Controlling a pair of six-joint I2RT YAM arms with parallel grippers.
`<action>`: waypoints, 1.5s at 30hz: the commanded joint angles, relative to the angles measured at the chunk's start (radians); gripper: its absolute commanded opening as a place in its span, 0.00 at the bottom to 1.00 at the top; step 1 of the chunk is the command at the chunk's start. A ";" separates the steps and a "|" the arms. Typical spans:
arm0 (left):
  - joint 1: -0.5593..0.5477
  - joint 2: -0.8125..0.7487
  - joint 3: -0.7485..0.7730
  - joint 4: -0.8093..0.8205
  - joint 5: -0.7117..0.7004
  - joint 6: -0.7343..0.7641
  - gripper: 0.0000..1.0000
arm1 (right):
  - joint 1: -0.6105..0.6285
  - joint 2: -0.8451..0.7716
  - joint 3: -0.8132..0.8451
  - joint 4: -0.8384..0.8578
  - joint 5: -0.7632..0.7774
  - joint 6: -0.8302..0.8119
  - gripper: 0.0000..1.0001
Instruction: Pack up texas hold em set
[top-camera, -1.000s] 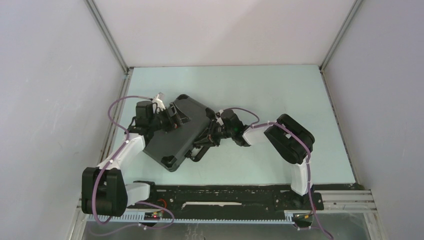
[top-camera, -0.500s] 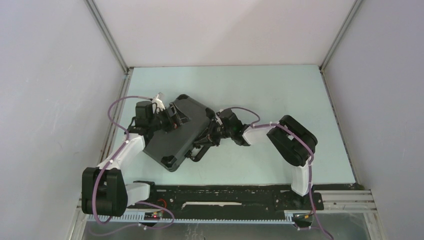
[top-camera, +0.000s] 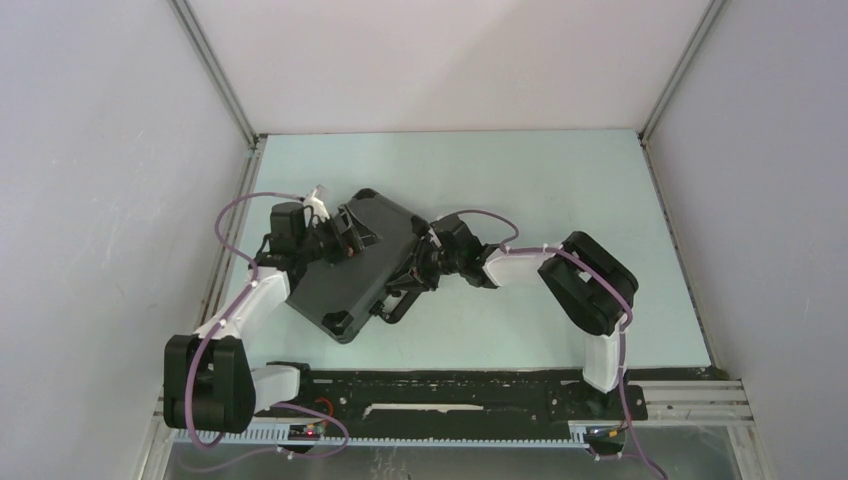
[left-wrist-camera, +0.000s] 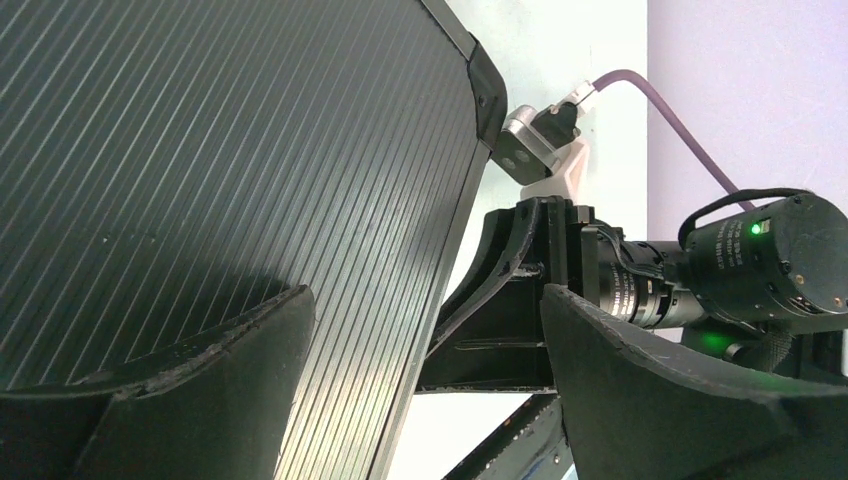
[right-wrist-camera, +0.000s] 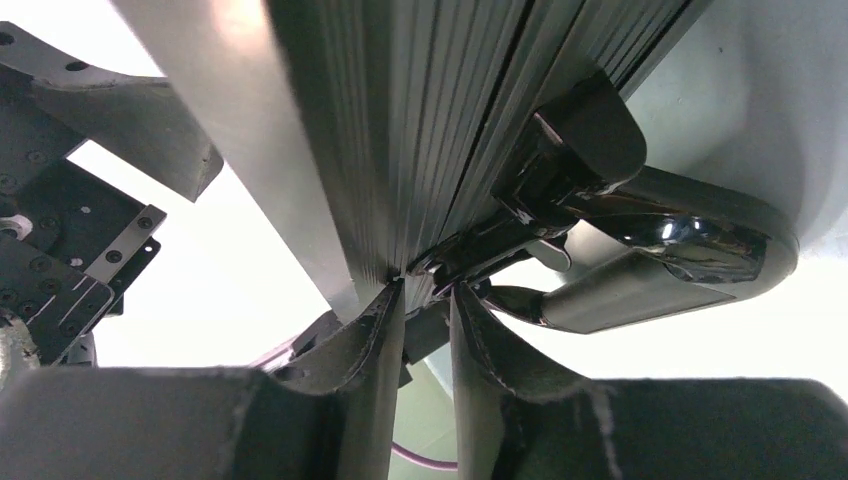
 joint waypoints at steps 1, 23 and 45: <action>0.000 0.054 -0.090 -0.227 -0.107 0.026 0.93 | 0.008 -0.126 0.136 0.174 0.119 -0.011 0.34; 0.003 0.025 -0.170 -0.186 -0.197 -0.028 0.93 | 0.000 -0.181 0.081 0.132 0.084 -0.089 0.70; -0.149 -0.066 -0.139 -0.074 -0.071 -0.026 0.94 | -0.025 -0.153 -0.116 0.175 -0.007 -0.186 0.24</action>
